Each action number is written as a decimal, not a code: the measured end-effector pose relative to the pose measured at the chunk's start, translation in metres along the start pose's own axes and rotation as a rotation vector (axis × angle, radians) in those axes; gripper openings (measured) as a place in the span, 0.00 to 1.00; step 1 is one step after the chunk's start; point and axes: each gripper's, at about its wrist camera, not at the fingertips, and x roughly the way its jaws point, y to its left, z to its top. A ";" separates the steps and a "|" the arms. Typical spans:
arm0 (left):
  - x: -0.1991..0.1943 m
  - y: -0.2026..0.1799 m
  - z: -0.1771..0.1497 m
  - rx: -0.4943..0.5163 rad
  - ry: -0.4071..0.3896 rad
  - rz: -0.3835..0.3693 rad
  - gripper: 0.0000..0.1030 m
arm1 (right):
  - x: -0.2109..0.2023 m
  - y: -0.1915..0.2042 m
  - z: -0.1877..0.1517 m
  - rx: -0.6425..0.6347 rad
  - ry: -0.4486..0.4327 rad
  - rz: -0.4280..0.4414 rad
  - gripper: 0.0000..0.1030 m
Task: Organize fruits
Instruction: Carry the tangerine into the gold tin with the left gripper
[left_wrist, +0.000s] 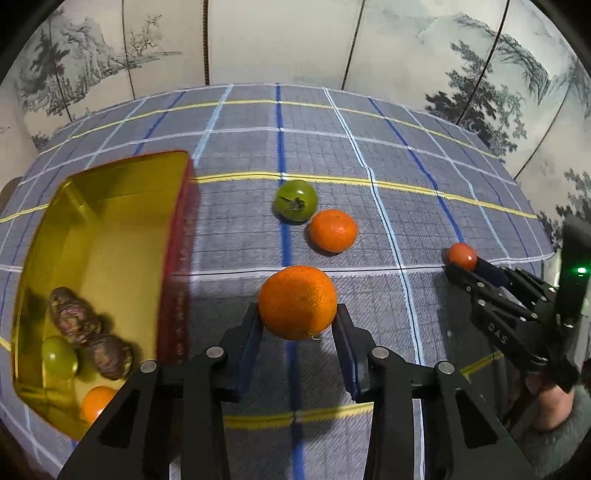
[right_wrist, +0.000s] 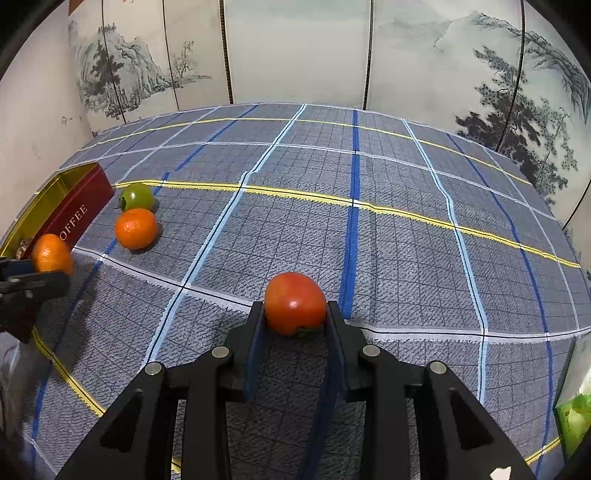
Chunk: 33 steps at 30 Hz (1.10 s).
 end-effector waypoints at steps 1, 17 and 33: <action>-0.005 0.003 0.000 -0.003 -0.007 -0.002 0.38 | 0.000 0.000 0.000 -0.002 0.000 -0.002 0.29; -0.064 0.112 -0.017 -0.138 -0.075 0.138 0.38 | 0.000 0.000 0.000 -0.003 0.000 -0.003 0.29; -0.046 0.132 -0.045 -0.143 -0.005 0.160 0.38 | 0.000 0.000 0.000 -0.005 0.000 -0.004 0.29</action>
